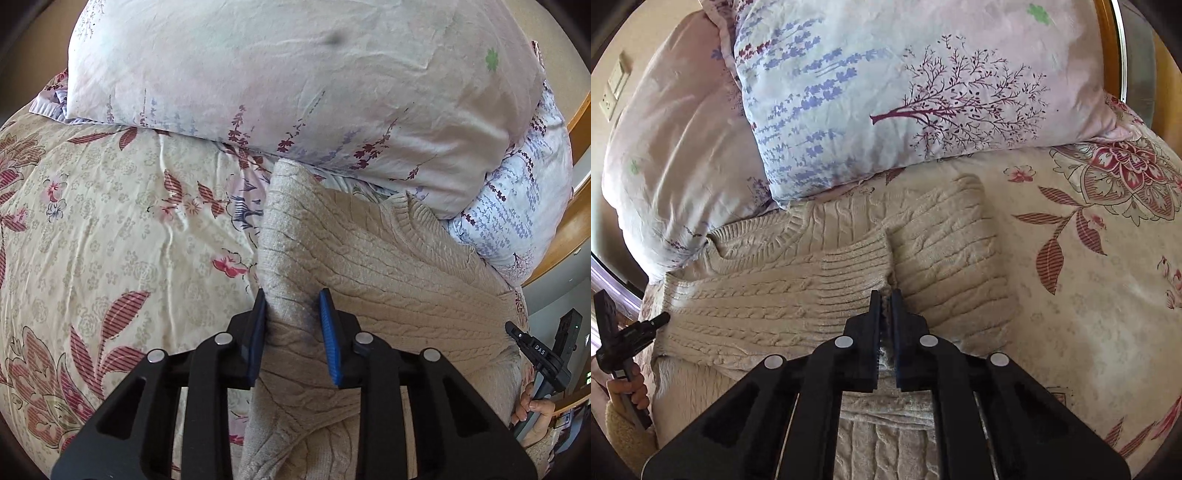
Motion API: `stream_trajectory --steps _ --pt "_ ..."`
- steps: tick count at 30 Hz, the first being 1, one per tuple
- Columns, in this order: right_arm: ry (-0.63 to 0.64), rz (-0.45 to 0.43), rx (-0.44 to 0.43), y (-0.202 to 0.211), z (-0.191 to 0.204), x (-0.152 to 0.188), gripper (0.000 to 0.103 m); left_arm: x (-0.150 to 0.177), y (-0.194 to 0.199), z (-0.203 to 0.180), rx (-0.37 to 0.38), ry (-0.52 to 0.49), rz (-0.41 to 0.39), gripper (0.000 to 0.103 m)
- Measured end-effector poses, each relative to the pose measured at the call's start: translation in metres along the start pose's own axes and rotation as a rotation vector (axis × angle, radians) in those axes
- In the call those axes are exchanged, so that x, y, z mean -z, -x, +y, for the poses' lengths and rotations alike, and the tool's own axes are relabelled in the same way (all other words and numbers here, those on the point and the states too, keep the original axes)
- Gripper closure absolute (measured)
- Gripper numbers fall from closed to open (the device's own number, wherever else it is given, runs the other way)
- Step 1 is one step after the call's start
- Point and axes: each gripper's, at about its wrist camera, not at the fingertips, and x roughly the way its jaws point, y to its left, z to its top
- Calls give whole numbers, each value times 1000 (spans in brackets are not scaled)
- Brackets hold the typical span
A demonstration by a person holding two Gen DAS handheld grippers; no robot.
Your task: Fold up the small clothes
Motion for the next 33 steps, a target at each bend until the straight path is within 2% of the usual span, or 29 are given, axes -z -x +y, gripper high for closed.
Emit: stream_trajectory --steps 4,6,8,9,11,12,13,15,17,20,23,25,27,33 --pt "13 -3 17 -1 3 2 97 3 1 -1 -3 -6 -17 74" --pt "13 13 -1 0 3 2 93 4 3 0 1 -7 -21 74" --pt "-39 33 -55 10 -3 5 77 9 13 2 24 5 -27 73" --pt "-64 31 -99 19 -8 8 53 14 22 3 41 2 -38 69" --pt "-76 -16 -164 48 -15 18 25 25 45 6 78 -18 -61 58" --pt "-65 -48 -179 66 -19 26 23 33 59 8 98 -30 -75 50" --pt "-53 -64 -188 80 -22 33 23 42 73 10 115 -42 -87 44" --pt "-49 -68 -228 106 -33 53 23 64 98 16 151 -58 -93 40" --pt "-49 -46 -280 127 -48 73 23 89 119 23 179 -60 -97 38" --pt "-44 -3 -266 151 -62 107 23 132 140 35 193 -31 -83 38" --pt "-70 17 -263 163 -71 138 25 169 151 46 226 25 -62 39" --pt "-100 30 -291 168 -78 152 36 187 156 48 245 44 -58 40" --pt "-133 53 -325 167 -83 163 40 201 161 47 261 49 -53 41" --pt "-190 83 -420 166 -86 185 43 230 165 44 334 63 -16 50"
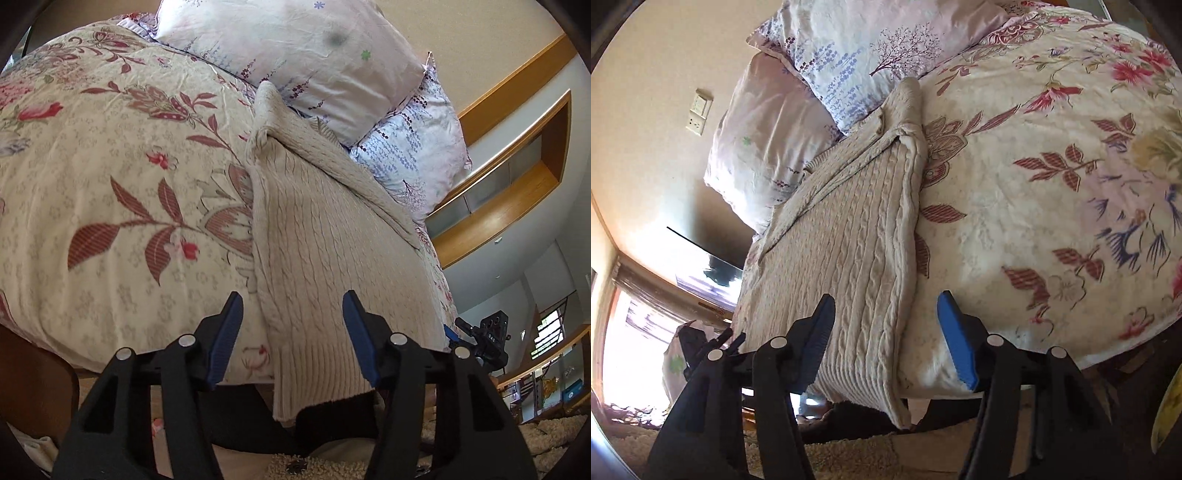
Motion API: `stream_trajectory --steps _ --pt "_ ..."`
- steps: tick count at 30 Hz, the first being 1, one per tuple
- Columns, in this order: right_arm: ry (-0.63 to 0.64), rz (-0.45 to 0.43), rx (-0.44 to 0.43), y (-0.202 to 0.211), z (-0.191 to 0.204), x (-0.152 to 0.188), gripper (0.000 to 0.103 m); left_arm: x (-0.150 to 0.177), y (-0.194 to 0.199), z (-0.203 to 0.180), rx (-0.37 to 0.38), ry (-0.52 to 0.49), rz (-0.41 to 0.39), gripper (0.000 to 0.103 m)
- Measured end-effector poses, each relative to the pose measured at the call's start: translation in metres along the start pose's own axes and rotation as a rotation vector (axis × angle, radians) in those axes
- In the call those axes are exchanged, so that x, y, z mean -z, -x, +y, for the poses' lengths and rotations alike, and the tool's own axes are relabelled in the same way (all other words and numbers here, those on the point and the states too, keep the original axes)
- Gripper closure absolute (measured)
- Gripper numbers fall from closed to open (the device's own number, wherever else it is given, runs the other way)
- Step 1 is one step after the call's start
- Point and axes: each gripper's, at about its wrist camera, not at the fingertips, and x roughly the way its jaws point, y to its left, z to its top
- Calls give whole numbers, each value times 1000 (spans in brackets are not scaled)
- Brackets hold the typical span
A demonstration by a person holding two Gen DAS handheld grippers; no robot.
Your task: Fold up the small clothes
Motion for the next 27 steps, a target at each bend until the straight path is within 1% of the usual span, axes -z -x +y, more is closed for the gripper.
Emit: stream_trajectory --steps 1,3,6,8,10,14,15,17,18,19,21,23,27 --pt "-6 12 -25 -2 0 3 44 5 -1 1 21 11 13 54" --pt "-12 44 -70 -6 2 10 53 13 -2 1 64 30 29 60" --pt "-15 72 -120 -9 5 20 55 23 0 -2 91 40 38 62" --pt "-15 86 -137 -8 6 25 61 29 0 -4 104 44 60 66" --pt "-14 104 -143 -7 6 31 67 34 -1 -8 97 28 74 68" --pt "4 131 -136 -9 9 39 69 37 -4 -13 90 12 89 71" --pt "11 135 -132 -11 11 40 71 36 -6 -14 88 10 92 75" --pt "27 143 -118 -15 14 40 79 35 -8 -16 75 4 102 83" --pt "39 145 -109 -16 17 41 88 34 -10 -16 70 3 108 91" --pt "53 145 -98 -17 19 42 92 33 -11 -17 67 2 114 94" --pt "93 132 -69 -16 27 40 93 32 -11 -19 61 -11 110 95" --pt "129 106 -61 -11 35 37 94 28 -10 -24 56 -29 103 95" --pt "220 7 -36 5 55 27 94 13 0 -28 34 -60 49 96"
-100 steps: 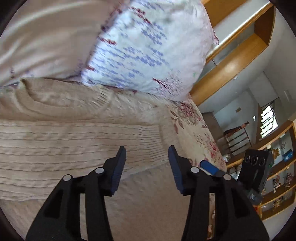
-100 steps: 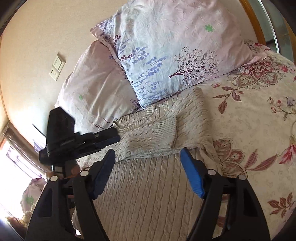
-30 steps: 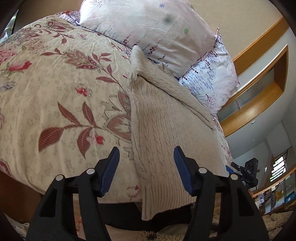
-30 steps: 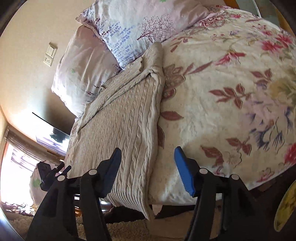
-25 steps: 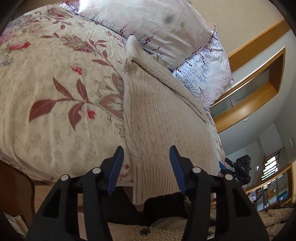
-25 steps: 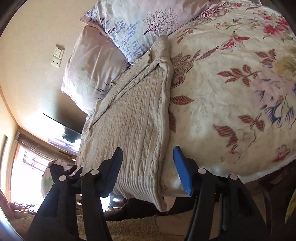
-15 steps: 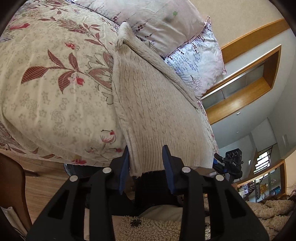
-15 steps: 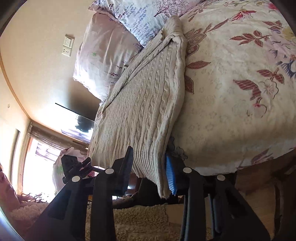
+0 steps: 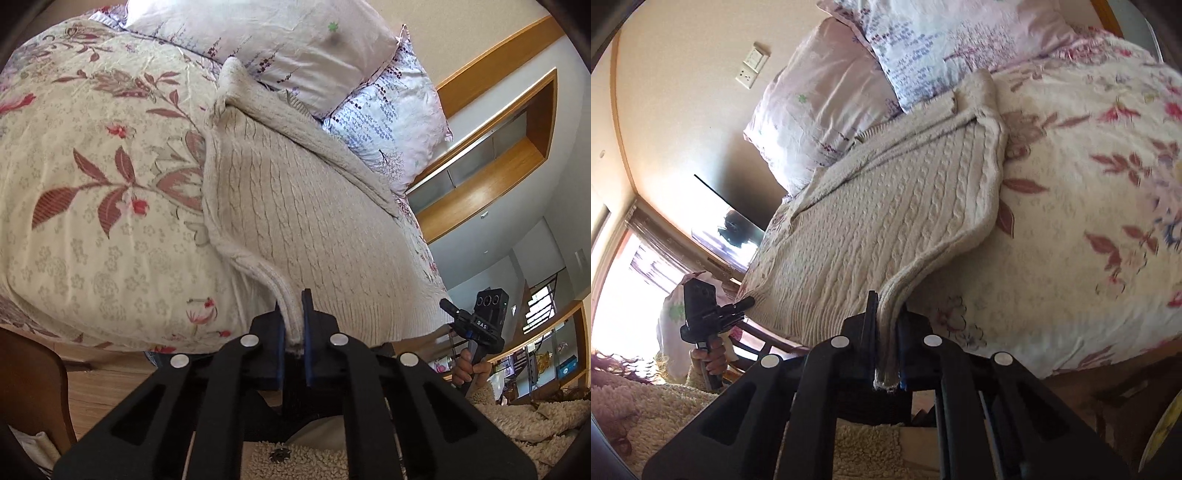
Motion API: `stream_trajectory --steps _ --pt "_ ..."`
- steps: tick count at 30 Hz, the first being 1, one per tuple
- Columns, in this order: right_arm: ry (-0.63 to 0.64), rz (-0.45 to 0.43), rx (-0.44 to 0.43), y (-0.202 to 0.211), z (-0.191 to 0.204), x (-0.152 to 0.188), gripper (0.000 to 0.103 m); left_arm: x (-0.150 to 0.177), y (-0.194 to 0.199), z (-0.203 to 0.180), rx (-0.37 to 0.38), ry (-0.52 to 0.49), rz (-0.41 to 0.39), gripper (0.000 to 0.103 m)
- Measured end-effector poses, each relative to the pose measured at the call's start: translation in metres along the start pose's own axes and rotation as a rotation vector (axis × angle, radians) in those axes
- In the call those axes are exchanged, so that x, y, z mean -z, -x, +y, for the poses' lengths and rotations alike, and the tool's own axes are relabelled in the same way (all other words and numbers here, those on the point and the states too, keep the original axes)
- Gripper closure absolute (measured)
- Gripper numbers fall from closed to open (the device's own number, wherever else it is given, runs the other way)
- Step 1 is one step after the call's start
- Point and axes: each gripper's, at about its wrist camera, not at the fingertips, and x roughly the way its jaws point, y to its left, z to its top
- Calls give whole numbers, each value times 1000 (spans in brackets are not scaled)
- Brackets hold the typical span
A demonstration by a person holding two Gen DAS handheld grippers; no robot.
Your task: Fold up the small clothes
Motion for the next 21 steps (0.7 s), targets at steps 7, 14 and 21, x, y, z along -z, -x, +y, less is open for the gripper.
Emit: stream_trajectory --steps 7,14,21 --pt "148 -229 137 17 30 -43 95 -64 21 -6 -28 -20 -155 96" --pt "292 -417 277 11 64 -85 95 -137 20 -23 -94 -69 -266 96" --pt "338 -502 385 -11 73 -122 95 -186 -1 -35 -153 -113 -307 96"
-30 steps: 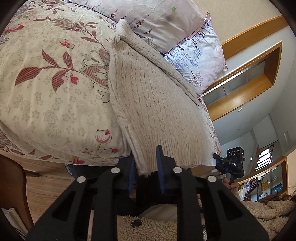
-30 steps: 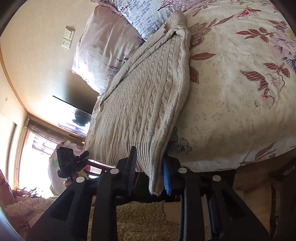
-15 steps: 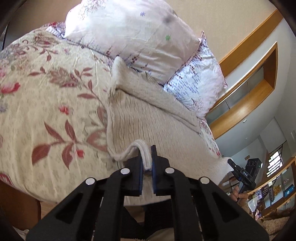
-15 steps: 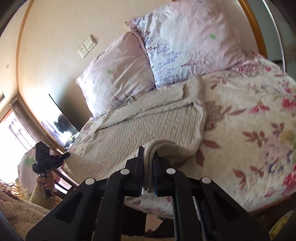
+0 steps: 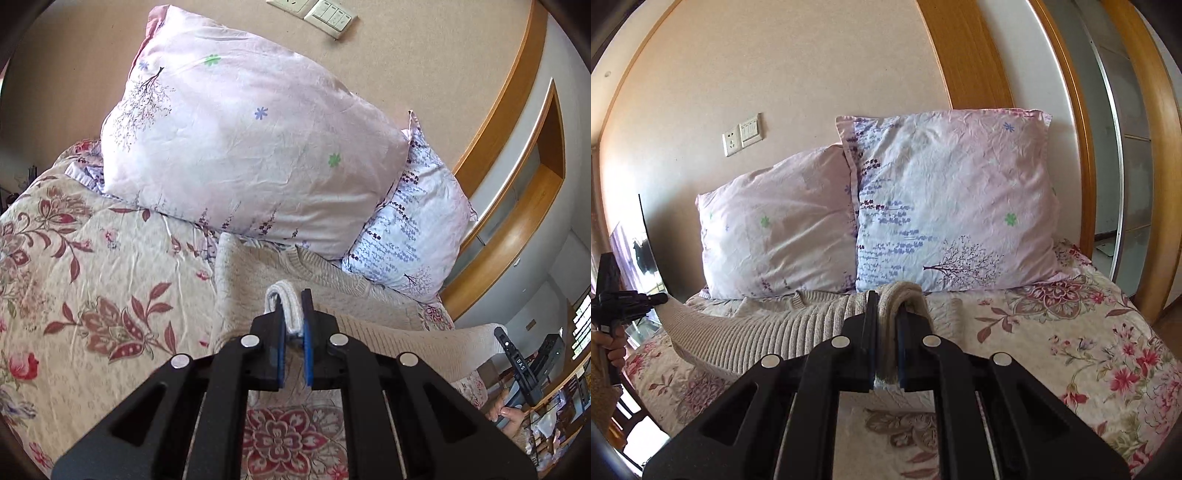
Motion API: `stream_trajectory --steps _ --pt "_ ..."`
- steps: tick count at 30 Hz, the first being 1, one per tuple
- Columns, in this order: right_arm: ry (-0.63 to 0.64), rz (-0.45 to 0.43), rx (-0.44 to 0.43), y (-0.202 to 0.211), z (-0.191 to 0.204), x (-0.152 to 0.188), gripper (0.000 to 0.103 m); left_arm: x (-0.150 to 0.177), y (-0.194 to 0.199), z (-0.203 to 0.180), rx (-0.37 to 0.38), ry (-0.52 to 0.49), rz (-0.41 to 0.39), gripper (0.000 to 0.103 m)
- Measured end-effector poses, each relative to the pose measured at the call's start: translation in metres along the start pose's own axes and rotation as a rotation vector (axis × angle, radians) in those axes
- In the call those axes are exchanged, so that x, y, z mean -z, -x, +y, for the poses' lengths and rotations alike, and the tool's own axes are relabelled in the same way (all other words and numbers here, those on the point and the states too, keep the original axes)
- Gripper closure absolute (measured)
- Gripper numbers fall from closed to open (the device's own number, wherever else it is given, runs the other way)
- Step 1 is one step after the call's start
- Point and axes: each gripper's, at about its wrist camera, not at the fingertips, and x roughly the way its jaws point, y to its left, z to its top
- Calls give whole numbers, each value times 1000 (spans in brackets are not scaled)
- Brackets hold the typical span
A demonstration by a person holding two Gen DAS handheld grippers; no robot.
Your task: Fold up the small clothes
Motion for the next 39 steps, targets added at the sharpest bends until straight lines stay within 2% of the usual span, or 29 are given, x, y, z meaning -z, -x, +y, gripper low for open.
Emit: stream_trajectory --steps 7,14,19,25,28,33,39 --pt "33 -11 87 -31 3 -8 95 -25 -32 -6 -12 9 -21 96" --pt "-8 47 141 -73 -13 -10 95 -42 -78 -1 -37 41 -20 96" --pt "-87 110 139 -112 -30 -9 95 -47 -117 15 -60 105 8 96" --pt "-208 228 144 -159 -55 7 95 -43 -160 35 -92 166 69 96" --pt "-261 270 149 -174 -65 16 95 -43 -171 37 -104 163 74 96" --pt "-309 287 150 -189 -73 16 95 -49 -184 43 -119 180 59 96" --pt "-422 379 169 -218 -87 24 94 -42 -211 55 -157 216 121 96"
